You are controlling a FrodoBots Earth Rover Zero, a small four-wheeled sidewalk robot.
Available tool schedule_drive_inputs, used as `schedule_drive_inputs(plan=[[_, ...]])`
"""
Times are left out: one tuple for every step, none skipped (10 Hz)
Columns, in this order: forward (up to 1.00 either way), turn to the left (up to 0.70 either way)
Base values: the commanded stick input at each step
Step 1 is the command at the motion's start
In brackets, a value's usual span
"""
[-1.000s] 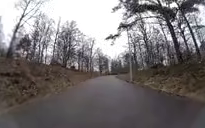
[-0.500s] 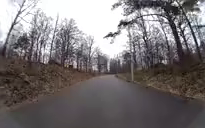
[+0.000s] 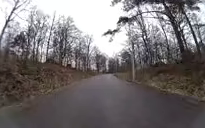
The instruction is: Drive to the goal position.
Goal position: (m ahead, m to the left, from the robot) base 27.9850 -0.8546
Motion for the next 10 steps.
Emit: schedule_drive_inputs(plan=[[1.0,0.0],[1.0,0.0],[1.0,0.0],[1.0,0.0],[1.0,0.0],[1.0,0.0],[1.0,0.0],[1.0,0.0],[1.0,0.0],[1.0,0.0]])
